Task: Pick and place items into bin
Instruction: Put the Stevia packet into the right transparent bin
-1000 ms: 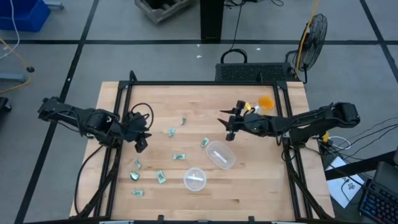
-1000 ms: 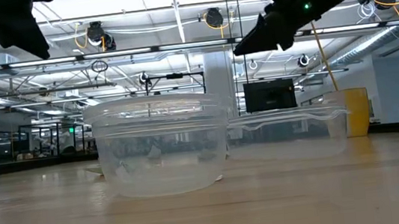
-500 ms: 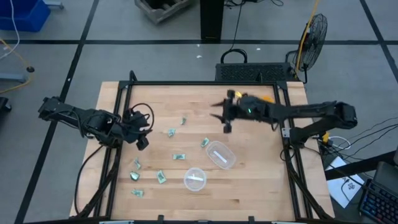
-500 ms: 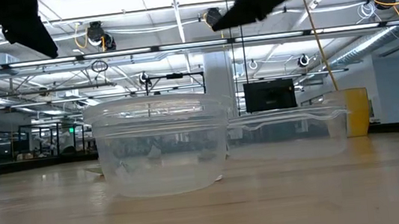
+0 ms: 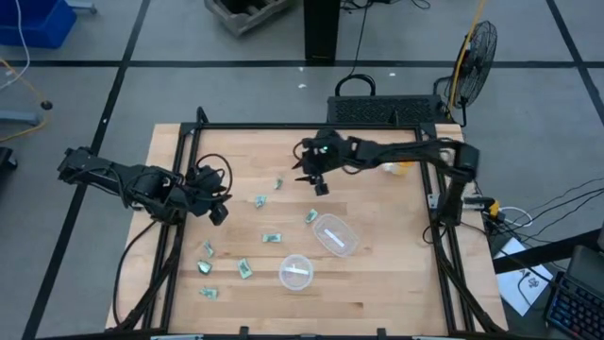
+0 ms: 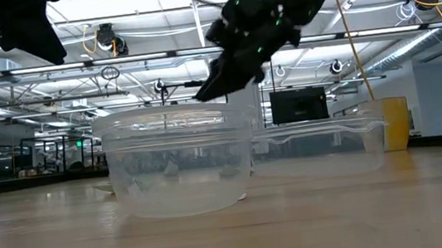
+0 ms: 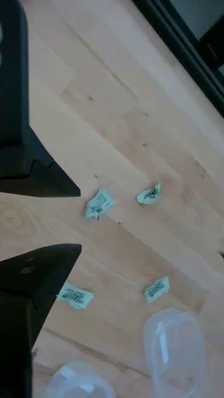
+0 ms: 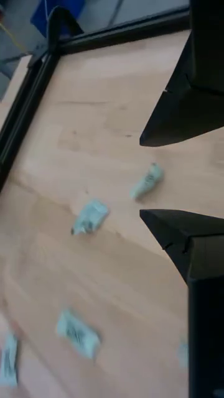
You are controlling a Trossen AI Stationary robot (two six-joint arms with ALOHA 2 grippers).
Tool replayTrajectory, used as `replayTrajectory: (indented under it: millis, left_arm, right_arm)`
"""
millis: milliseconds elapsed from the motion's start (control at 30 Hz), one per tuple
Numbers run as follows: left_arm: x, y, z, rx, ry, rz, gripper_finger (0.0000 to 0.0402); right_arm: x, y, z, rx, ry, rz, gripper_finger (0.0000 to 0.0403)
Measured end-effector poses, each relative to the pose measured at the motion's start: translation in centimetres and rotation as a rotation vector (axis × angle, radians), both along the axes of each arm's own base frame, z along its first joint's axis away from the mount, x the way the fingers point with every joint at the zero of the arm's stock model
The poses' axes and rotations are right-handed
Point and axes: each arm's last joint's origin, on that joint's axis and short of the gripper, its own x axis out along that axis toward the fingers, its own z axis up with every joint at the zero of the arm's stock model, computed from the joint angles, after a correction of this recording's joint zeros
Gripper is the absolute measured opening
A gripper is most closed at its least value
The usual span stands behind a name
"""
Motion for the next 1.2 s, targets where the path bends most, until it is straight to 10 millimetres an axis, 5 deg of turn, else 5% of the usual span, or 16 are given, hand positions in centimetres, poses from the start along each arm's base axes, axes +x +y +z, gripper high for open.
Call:
replayTrajectory:
  millis: [333,600,1200]
  left_arm:
    - [0.0,0.0,0.0,0.045,0.02,-0.043,0.0136]
    - [0.0,0.2,0.1,0.105,0.003,-0.005,0.0136]
    - [0.0,0.1,0.1,0.091,0.004,-0.009,0.0136]
  right_arm:
    - [3.2,-0.3,-4.9,0.132,-0.117,0.073,0.0167]
    - [7.3,-1.4,-5.3,0.243,-0.076,0.019,0.0167]
    - [7.1,-1.2,-7.5,0.185,0.072,-0.095,0.0167]
